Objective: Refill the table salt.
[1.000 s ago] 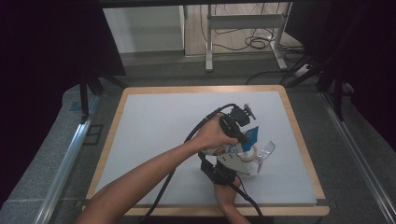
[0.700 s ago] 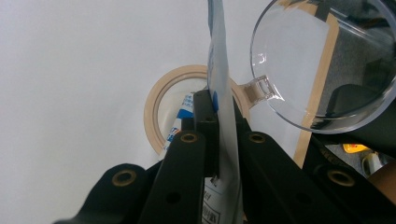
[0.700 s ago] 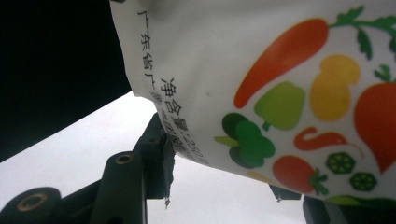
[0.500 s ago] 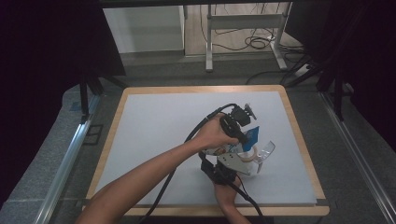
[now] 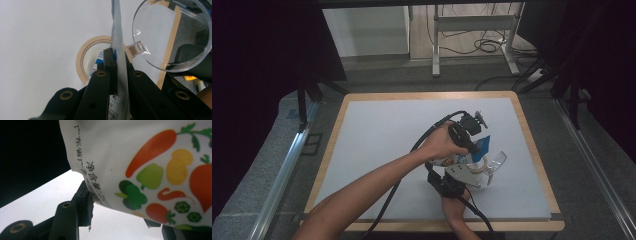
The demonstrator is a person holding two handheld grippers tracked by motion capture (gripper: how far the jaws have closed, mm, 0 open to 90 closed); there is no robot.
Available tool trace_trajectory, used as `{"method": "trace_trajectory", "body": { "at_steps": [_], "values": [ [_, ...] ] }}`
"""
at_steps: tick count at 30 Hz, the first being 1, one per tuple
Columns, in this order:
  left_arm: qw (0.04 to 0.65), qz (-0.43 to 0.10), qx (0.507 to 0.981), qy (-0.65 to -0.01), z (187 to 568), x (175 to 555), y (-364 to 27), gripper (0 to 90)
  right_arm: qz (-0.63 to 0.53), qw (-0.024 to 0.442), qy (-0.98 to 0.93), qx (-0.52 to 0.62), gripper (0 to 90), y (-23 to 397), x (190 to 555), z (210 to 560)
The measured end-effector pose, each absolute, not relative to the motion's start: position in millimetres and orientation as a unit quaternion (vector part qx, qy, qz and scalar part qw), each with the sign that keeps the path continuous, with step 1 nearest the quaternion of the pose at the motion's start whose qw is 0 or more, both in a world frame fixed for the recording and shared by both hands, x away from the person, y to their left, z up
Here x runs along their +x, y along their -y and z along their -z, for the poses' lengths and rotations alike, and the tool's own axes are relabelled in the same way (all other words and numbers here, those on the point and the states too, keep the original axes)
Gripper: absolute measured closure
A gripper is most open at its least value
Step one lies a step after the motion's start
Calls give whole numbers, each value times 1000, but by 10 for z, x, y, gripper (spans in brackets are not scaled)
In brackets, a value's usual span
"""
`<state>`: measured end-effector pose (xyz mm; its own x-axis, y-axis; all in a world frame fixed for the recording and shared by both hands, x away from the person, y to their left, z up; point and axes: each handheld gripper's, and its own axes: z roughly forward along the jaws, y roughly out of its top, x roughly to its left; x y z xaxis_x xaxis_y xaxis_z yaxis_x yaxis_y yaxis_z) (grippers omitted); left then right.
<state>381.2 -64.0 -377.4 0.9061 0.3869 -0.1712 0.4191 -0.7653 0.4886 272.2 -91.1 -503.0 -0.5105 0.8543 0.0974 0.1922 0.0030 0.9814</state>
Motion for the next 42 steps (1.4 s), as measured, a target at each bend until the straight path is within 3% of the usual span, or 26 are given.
{"method": "trace_trajectory", "body": {
  "at_steps": [42],
  "values": [
    [261, 31, 941, -215, 3813, 3863, 664, 900, -578, 281, -646, 412, 515, 918, 2762, 5056]
  ]
}}
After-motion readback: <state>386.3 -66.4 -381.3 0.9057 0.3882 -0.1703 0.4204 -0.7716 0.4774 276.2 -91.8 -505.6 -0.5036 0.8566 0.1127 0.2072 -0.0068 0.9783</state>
